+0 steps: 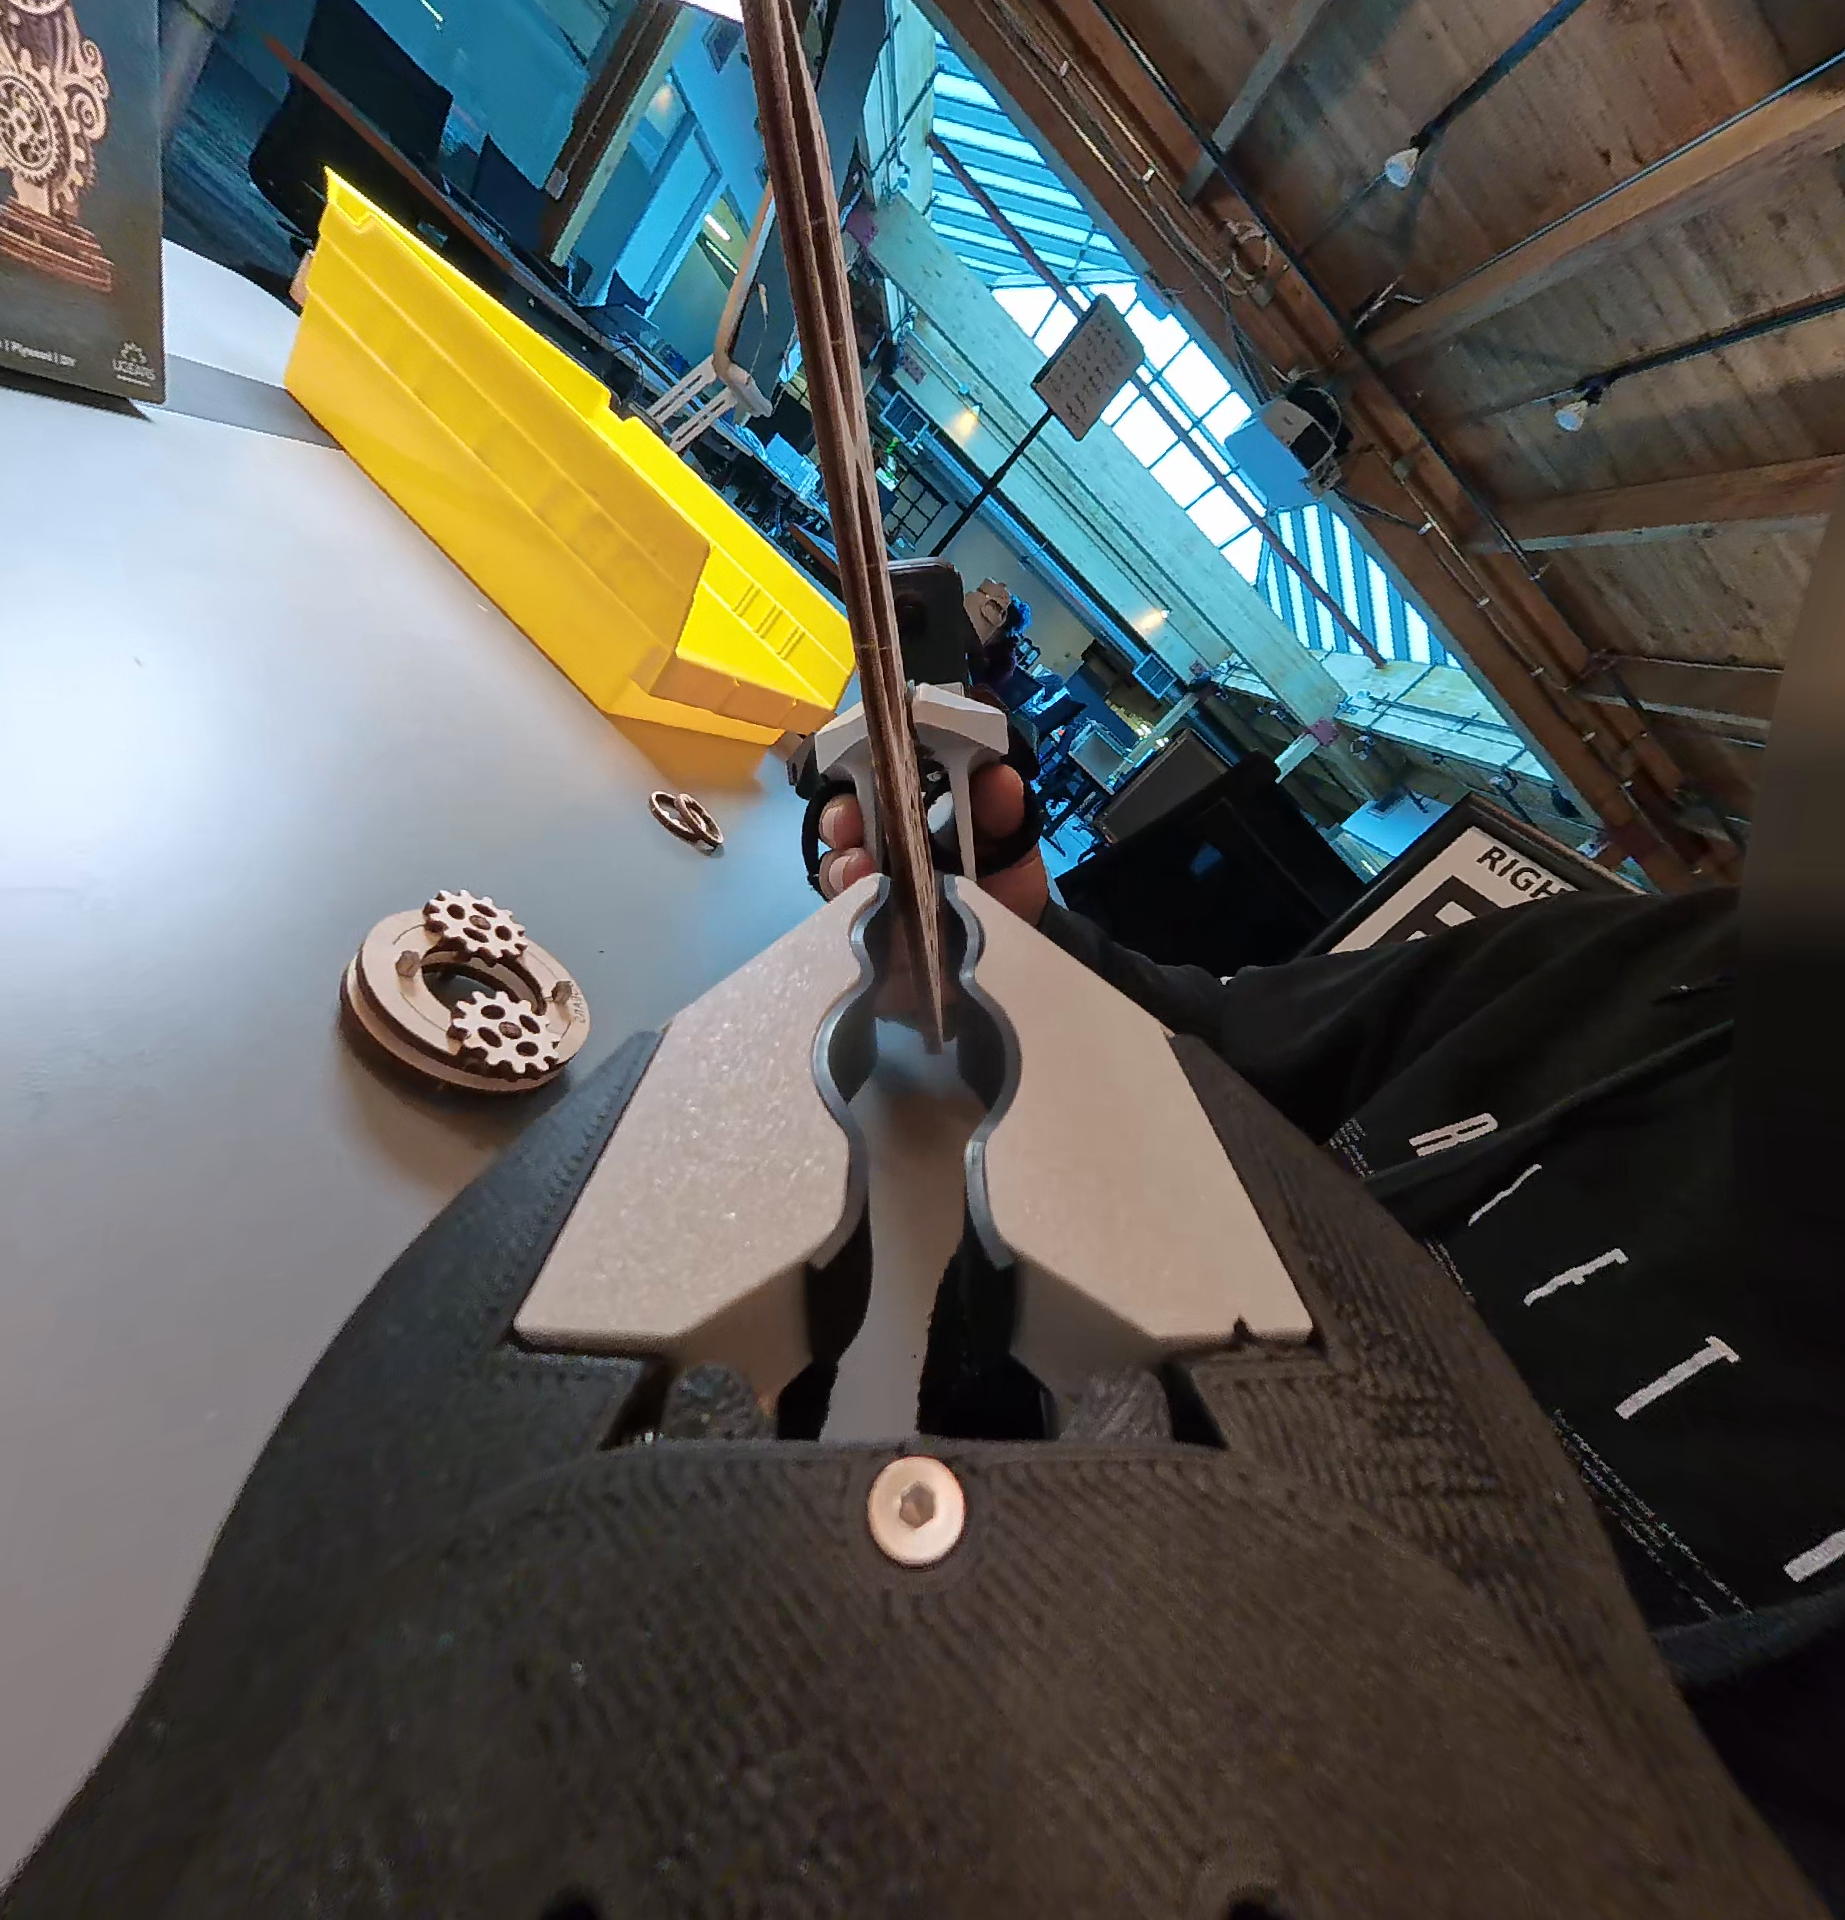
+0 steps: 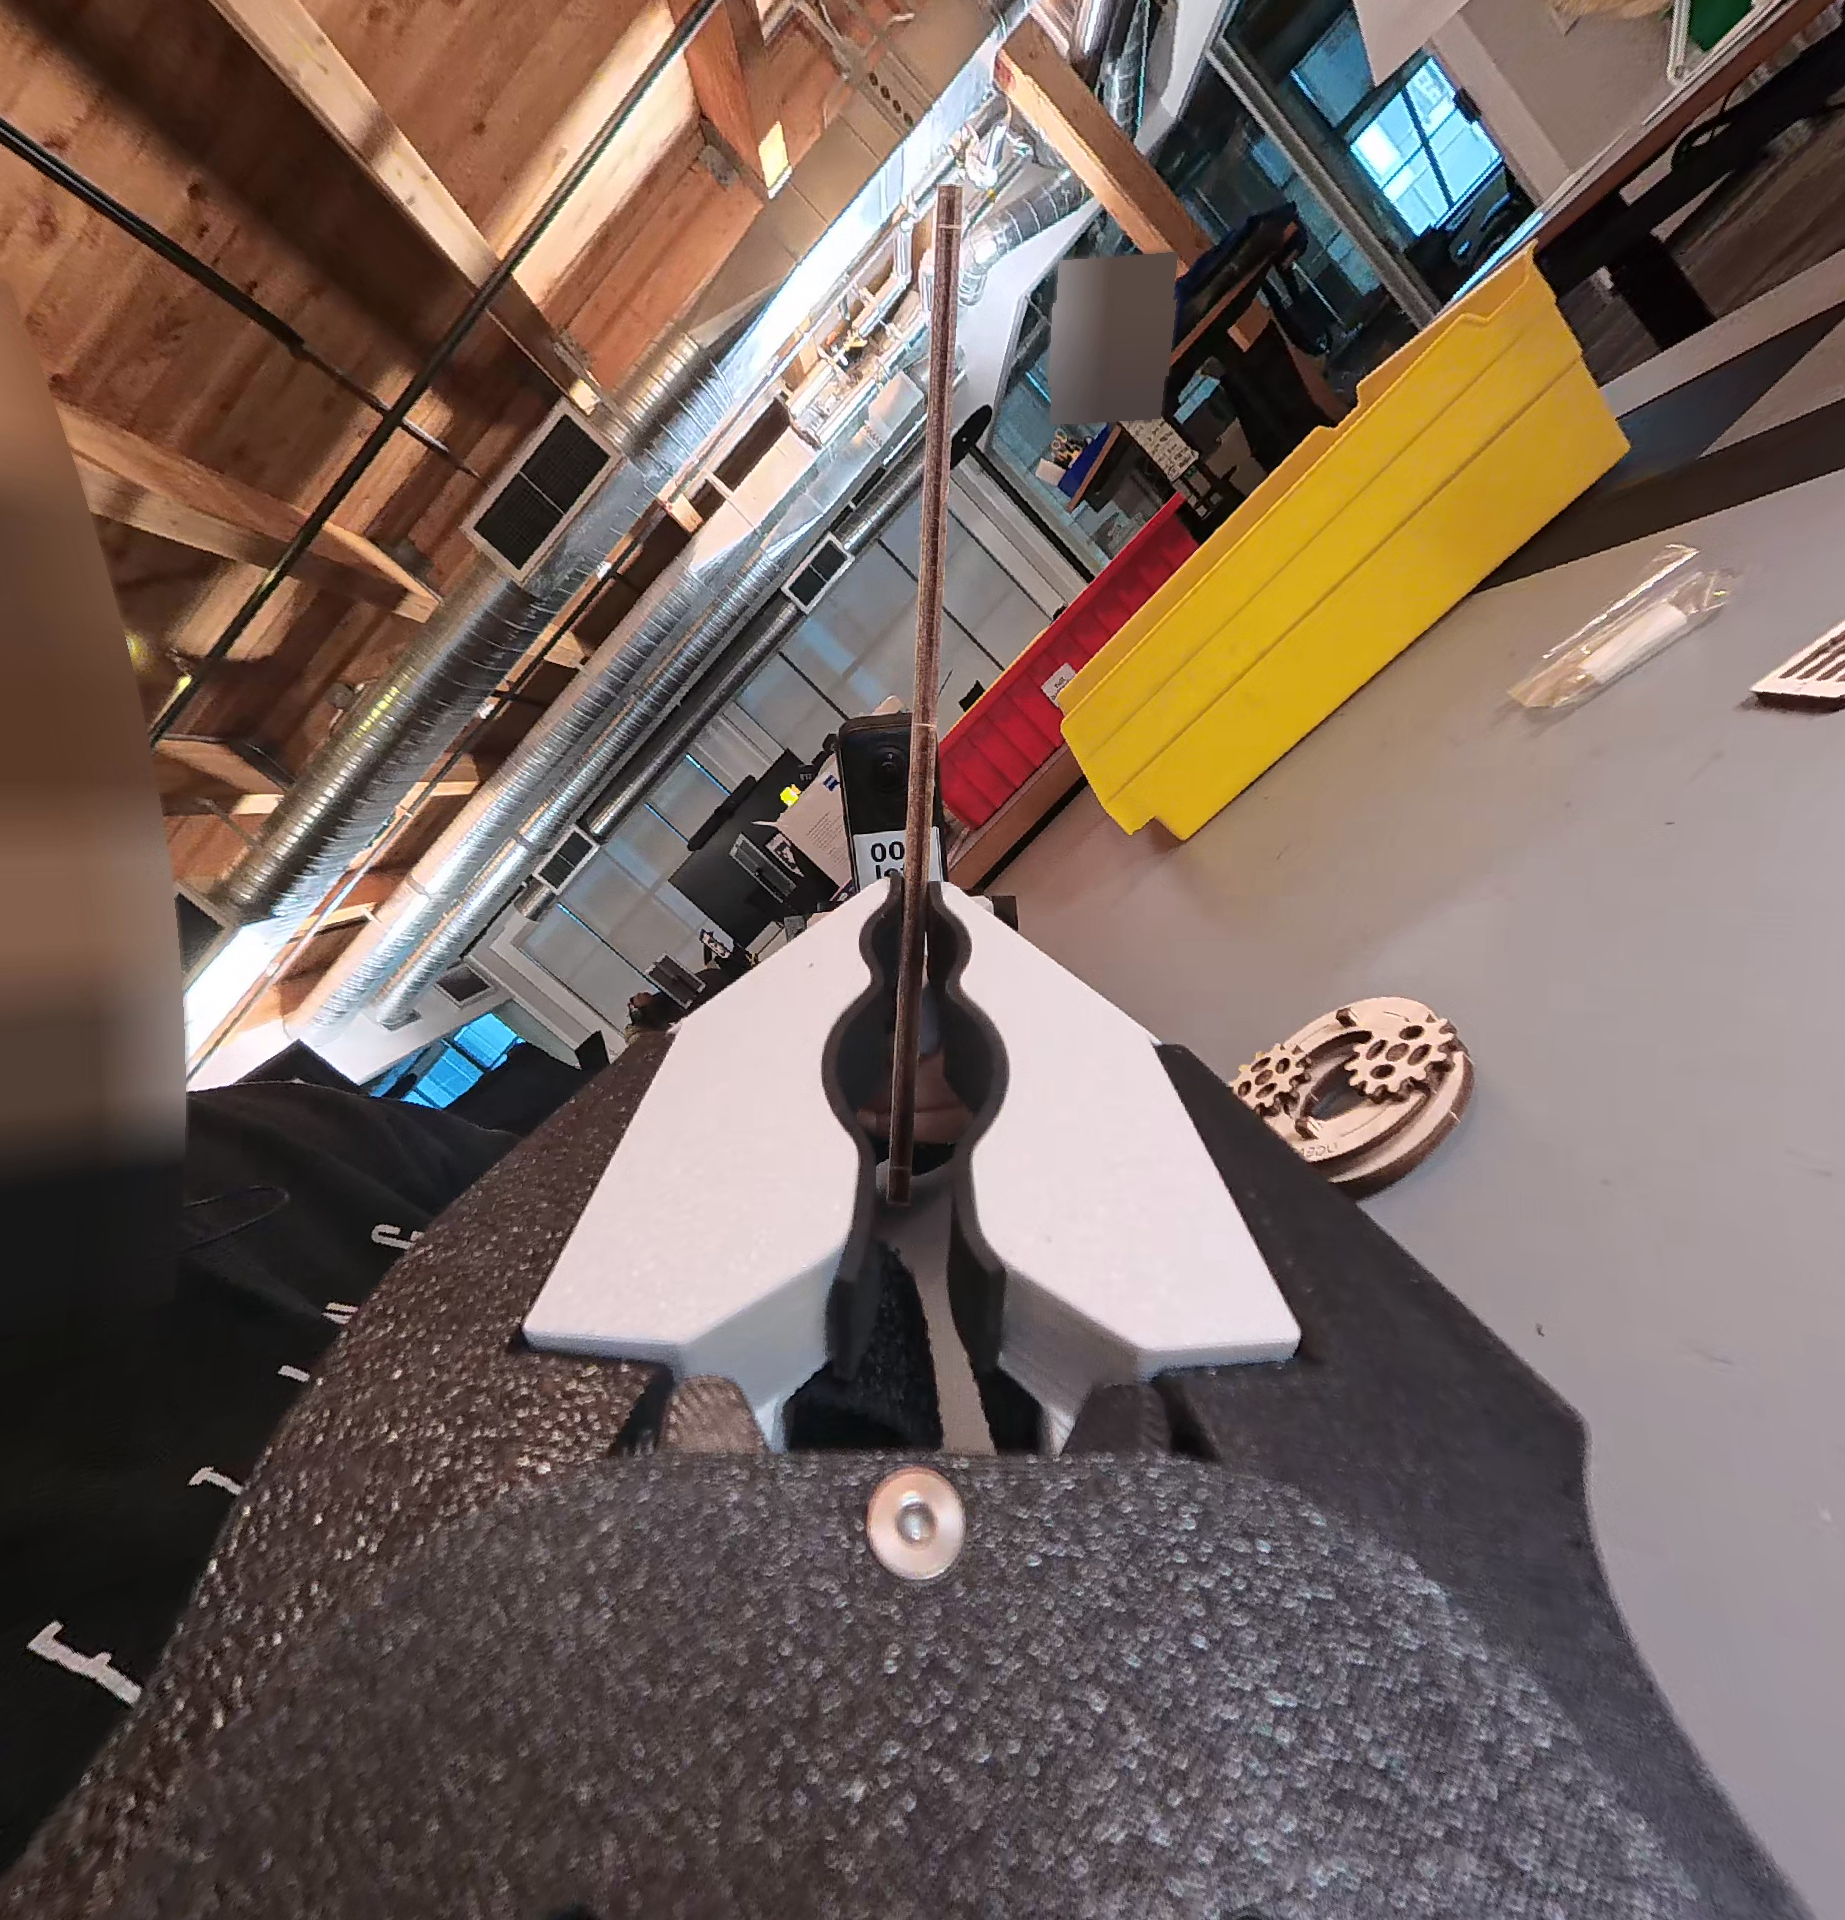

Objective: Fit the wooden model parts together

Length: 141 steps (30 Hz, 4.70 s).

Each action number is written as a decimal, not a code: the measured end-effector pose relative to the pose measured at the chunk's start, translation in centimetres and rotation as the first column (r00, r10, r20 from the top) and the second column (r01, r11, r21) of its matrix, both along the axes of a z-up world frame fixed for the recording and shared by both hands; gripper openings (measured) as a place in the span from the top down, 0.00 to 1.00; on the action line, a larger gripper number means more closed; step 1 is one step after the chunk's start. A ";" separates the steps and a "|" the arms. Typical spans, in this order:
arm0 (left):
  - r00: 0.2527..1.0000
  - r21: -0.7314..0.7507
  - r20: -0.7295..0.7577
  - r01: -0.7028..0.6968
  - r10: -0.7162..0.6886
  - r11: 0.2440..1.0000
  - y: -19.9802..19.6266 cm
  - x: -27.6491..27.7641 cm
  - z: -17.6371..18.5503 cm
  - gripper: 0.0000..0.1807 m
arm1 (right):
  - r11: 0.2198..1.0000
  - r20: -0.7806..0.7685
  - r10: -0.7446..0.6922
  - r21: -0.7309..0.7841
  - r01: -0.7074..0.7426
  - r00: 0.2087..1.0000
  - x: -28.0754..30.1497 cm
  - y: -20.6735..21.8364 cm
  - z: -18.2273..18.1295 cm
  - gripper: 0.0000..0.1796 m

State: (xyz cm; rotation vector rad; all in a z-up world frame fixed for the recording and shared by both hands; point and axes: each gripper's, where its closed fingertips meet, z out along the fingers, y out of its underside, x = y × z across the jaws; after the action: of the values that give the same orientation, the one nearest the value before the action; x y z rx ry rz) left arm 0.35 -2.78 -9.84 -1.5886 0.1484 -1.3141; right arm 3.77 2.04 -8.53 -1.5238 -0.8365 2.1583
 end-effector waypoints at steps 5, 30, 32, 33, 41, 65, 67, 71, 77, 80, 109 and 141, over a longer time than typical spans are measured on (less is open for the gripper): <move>1.000 -0.007 -0.004 -0.003 0.003 1.000 0.1 0.1 -0.2 0.97 | 1.000 0.011 0.003 0.018 -0.003 1.000 -0.1 -0.3 -0.2 1.00; 0.998 -0.045 0.050 0.028 -0.026 0.999 0.1 0.1 -0.2 0.99 | 0.998 0.018 0.017 0.055 -0.018 1.000 -0.3 -0.9 -0.3 0.99; 0.998 -0.048 0.057 0.029 -0.026 0.998 0.1 0.1 -0.2 0.99 | 0.998 0.016 0.015 0.056 -0.016 1.000 -0.3 -0.9 -0.2 0.99; 0.998 -0.050 0.059 0.028 -0.025 0.998 0.2 0.0 -0.2 0.99 | 0.998 0.014 0.013 0.055 -0.014 1.000 -0.3 -0.8 -0.2 0.99; 0.997 -0.060 0.079 0.024 -0.019 0.998 0.3 -0.3 -0.2 0.99 | 0.999 0.004 -0.002 0.044 0.002 1.000 -0.1 -0.3 0.1 0.96; 0.998 0.019 0.022 0.055 -0.055 0.998 -0.5 0.8 0.1 0.99 | 0.931 -0.088 -0.166 0.316 0.185 0.982 1.0 0.2 2.1 0.97; 0.998 0.013 0.010 0.057 -0.057 0.998 -0.5 1.0 -0.1 0.99 | 0.931 -0.078 -0.167 0.315 0.183 0.983 0.9 0.2 1.9 0.97; 0.998 0.002 0.013 0.060 -0.060 0.998 -0.5 1.0 -0.2 0.99 | 0.934 -0.061 -0.170 0.310 0.181 0.984 0.8 0.4 1.6 0.97; 0.998 -0.019 0.024 0.057 -0.056 0.998 -0.3 0.8 -0.3 0.99 | 0.935 -0.043 -0.173 0.307 0.178 0.984 0.7 0.5 1.3 0.98; 0.997 -0.037 0.049 0.063 -0.061 0.997 -0.3 0.7 -0.4 0.99 | 0.935 -0.040 -0.175 0.308 0.179 0.984 0.7 0.5 1.2 0.98; 0.987 -0.093 0.149 0.070 -0.055 0.993 0.1 0.0 -0.5 1.00 | 0.921 -0.017 -0.184 0.347 0.179 0.983 0.4 0.5 0.7 0.97; 0.995 -0.093 0.052 0.086 -0.082 0.992 -0.1 1.2 -1.4 0.99 | 0.907 -0.011 -0.254 0.344 0.242 0.967 0.7 1.9 0.6 0.97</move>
State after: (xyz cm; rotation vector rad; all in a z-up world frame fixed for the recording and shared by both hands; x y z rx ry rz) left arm 1.57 -2.92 -11.20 -1.6444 0.1256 -1.4421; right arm 4.44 3.92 -7.96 -1.4047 -0.9179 1.7050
